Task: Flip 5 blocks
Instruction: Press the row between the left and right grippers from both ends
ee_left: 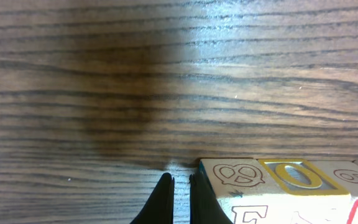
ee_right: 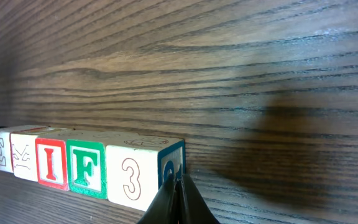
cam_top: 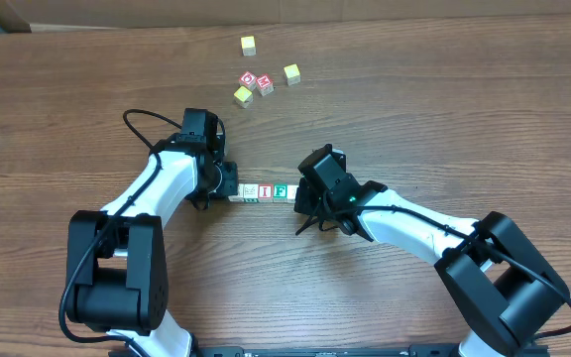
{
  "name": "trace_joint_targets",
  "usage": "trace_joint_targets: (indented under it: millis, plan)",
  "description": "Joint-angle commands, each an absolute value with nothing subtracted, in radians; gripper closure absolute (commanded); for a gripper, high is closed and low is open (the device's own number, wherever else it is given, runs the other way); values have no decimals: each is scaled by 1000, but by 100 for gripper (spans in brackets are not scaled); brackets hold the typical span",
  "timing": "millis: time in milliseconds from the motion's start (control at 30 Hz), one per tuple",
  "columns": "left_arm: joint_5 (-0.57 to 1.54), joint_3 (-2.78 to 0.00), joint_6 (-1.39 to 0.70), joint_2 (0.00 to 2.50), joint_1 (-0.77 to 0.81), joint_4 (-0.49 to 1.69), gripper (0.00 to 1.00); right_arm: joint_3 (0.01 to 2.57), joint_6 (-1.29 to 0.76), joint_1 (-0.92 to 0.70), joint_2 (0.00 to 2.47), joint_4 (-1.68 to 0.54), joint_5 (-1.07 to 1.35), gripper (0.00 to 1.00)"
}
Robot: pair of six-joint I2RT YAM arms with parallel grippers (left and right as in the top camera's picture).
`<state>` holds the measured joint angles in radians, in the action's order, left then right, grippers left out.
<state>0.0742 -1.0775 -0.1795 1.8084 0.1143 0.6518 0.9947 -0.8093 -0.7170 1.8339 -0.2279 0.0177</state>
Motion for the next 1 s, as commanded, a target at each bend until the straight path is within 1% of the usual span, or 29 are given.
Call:
trace_joint_targets:
  millis: [0, 467, 667, 967]
  plan:
    - [117, -1067, -160, 1812, 118, 640, 96, 1013, -873, -731, 1842, -213, 28, 96]
    - [124, -1067, -157, 1812, 119, 588, 96, 1013, -896, -753, 1842, -214, 30, 96]
    - [124, -1067, -157, 1812, 119, 571, 96, 1013, -1000, -753, 1842, -222, 29, 96]
    - [124, -1067, -157, 1812, 118, 566, 96, 1013, -1065, -761, 1842, -221, 51, 96]
